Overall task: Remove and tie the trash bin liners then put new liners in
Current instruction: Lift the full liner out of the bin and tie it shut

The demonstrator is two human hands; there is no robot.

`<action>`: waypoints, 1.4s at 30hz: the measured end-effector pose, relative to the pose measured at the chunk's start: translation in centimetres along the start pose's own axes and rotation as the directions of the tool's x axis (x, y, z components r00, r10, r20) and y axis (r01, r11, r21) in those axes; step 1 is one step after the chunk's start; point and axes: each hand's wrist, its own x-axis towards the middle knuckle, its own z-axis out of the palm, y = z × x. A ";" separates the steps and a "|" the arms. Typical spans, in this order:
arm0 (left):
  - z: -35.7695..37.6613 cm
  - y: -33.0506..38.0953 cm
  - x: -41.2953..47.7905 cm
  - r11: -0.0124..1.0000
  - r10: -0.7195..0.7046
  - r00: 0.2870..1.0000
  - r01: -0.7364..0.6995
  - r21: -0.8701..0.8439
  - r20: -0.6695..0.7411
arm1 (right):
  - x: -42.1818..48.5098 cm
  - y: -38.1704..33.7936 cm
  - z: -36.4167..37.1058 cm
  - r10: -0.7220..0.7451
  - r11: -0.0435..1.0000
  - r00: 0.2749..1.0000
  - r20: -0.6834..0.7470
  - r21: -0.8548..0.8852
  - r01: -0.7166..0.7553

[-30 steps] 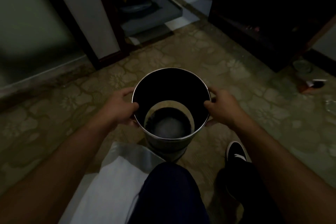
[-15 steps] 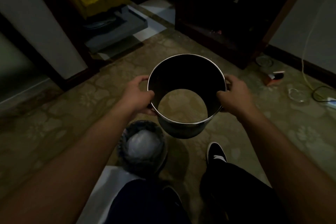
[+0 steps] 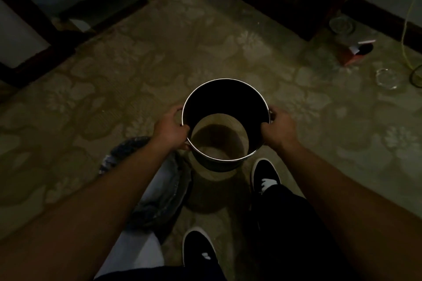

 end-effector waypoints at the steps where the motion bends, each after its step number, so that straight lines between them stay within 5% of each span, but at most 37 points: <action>1: 0.4 -0.6 0.8 1.000 -0.015 1.000 0.015 -0.002 0.004 | 0.4 0.8 0.7 0.012 1.000 1.000 0.012 -0.014 -0.011; 12: 0.7 -4.3 4.2 0.993 0.010 1.000 -0.012 0.115 0.010 | 3.9 4.6 4.1 0.050 0.998 0.983 0.177 -0.038 -0.044; 15: -0.4 -4.4 3.6 0.999 0.042 0.996 -0.043 0.011 0.082 | 3.6 3.1 4.1 0.074 0.996 0.982 0.175 -0.062 -0.064; 19: -3.6 -4.6 1.6 0.988 0.156 0.987 -0.156 0.002 0.047 | 0.9 -1.5 3.5 0.084 0.969 0.986 0.146 -0.244 -0.046; 23: -9.5 -6.9 -1.0 0.952 0.246 0.969 -0.239 0.190 -0.012 | -2.8 -5.4 4.8 -0.011 0.901 0.991 0.132 -0.429 0.067; 28: -16.7 -13.4 -2.4 0.965 0.074 0.979 -0.021 0.263 -0.192 | -9.1 -8.6 10.0 -0.131 0.897 0.931 0.341 -0.359 0.258; 33: -18.3 -17.8 -3.2 0.973 -0.169 0.972 0.191 0.133 -0.161 | -11.8 -5.7 15.8 0.019 0.912 0.899 0.438 -0.375 0.164; 38: -17.2 -18.8 -3.9 0.954 -0.217 0.975 0.220 -0.205 0.038 | -12.5 -4.6 18.0 -0.011 0.966 0.939 0.343 -0.240 0.099; 42: -17.5 -19.6 -3.3 0.993 -0.107 0.984 0.098 -0.070 -0.144 | -12.4 -4.9 17.9 -0.073 0.965 0.985 0.155 -0.240 0.110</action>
